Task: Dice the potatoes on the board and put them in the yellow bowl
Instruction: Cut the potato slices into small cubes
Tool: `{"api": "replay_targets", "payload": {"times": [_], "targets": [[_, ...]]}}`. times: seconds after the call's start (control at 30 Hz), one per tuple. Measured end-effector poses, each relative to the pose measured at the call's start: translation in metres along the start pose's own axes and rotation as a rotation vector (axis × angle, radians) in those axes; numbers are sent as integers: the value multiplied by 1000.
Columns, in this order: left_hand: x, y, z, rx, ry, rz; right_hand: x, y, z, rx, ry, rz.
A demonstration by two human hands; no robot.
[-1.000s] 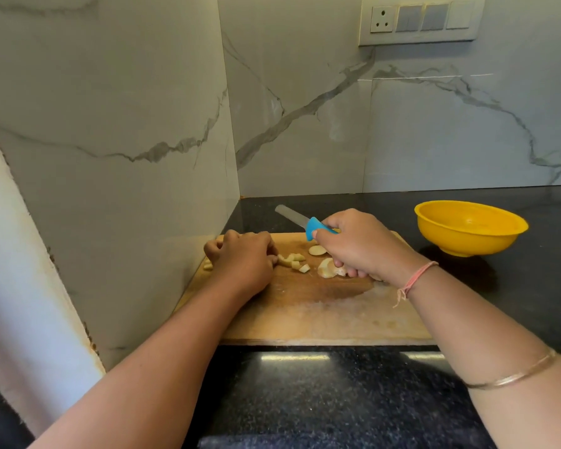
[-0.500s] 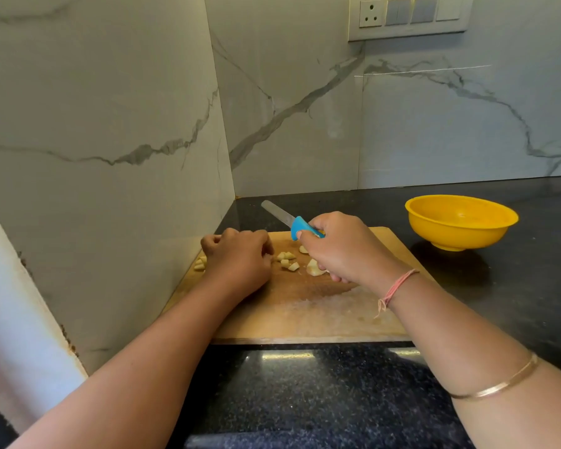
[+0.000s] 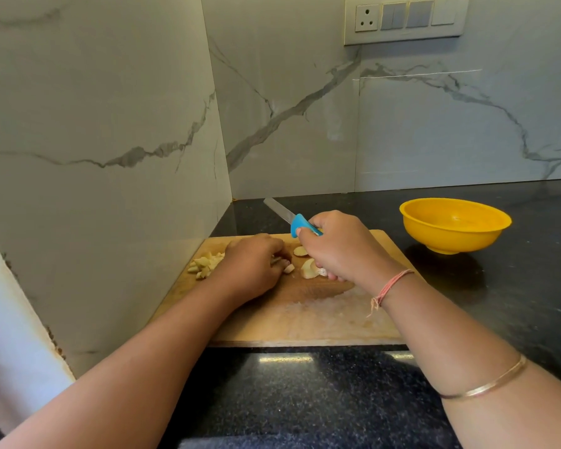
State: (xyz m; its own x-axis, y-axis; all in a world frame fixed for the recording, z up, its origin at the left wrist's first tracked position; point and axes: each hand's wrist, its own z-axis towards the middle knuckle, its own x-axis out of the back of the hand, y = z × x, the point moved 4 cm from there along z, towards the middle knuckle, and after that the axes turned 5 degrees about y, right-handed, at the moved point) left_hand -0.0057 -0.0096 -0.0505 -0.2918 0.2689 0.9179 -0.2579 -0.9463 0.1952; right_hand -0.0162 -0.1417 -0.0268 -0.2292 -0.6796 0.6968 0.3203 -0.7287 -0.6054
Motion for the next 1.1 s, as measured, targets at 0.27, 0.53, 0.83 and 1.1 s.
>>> {"api": "replay_targets", "payload": {"times": [0.27,0.53,0.83,1.1], "targets": [[12,-27,-1,211,92,46,2,0,1,32,15,2],[17,-6,-4,73,148,-13,2,2,3,33,35,-13],[8,-1,-5,32,65,141,12,5,7,29,102,-11],[19,-24,-2,312,110,377,23,12,13,23,187,-4]]}}
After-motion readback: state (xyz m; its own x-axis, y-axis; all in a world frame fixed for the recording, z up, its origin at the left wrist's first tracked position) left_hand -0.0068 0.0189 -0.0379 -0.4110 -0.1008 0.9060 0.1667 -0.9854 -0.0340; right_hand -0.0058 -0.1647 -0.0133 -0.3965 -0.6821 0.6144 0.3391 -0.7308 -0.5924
